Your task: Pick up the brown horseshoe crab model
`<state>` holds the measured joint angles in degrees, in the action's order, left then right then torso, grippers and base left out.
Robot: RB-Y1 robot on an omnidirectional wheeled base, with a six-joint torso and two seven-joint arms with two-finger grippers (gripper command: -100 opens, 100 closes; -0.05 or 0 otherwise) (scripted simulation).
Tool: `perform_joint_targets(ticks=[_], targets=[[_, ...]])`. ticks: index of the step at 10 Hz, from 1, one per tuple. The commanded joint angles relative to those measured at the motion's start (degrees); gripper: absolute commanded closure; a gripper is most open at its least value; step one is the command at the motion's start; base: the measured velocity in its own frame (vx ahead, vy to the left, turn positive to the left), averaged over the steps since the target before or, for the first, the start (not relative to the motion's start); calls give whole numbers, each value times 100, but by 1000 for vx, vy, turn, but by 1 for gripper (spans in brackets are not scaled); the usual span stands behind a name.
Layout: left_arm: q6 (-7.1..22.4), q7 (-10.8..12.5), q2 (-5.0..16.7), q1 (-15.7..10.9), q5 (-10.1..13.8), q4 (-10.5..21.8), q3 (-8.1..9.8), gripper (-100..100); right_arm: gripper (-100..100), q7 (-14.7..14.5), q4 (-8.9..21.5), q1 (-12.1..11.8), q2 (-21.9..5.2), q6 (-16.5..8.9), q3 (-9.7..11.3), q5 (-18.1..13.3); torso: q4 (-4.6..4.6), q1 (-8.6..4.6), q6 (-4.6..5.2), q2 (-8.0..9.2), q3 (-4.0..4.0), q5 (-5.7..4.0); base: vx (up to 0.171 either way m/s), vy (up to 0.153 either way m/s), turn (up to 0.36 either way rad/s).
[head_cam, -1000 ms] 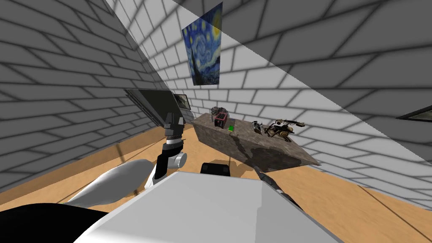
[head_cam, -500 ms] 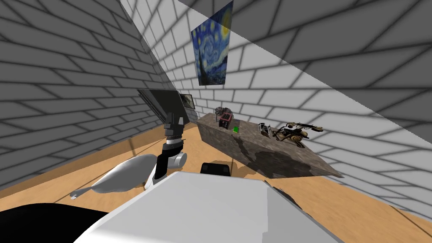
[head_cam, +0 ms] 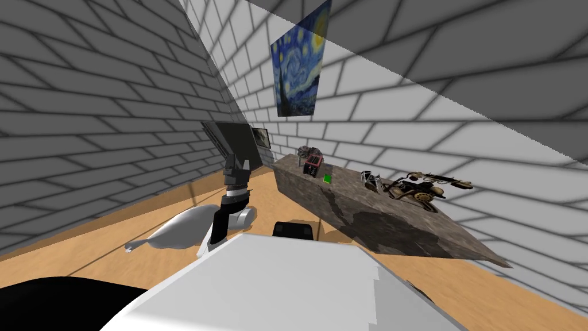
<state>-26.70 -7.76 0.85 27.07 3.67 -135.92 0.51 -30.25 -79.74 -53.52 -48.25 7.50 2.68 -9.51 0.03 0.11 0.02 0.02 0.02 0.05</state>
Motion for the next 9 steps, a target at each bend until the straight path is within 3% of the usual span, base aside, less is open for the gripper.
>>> perform_joint_targets(ticks=[1,4,6,8,9], targets=[[0,0,0,0,0,0,0,0,-100,-98,286,-159,-223,-97,-16,-153,0,0,0,0,0,0,21,61,209],[0,0,0,0,0,0,0,0,-100,-153,532,-300,-451,-145,-42,-275,-1,7,-5,-6,-3,2,31,62,126],[0,0,0,0,0,0,0,0,-100,-236,904,-551,-898,-224,-94,-519,-2,3,-5,-9,-5,3,54,59,242],[0,0,0,1,0,0,0,0,-100,-236,957,-551,-898,-224,-94,-519,-3,0,1,-12,-7,0,37,24,58],[0,0,0,1,0,0,1,0,-100,-265,1117,-658,-1110,-256,-121,-642,0,-8,3,-2,-1,-2,36,23,214]])
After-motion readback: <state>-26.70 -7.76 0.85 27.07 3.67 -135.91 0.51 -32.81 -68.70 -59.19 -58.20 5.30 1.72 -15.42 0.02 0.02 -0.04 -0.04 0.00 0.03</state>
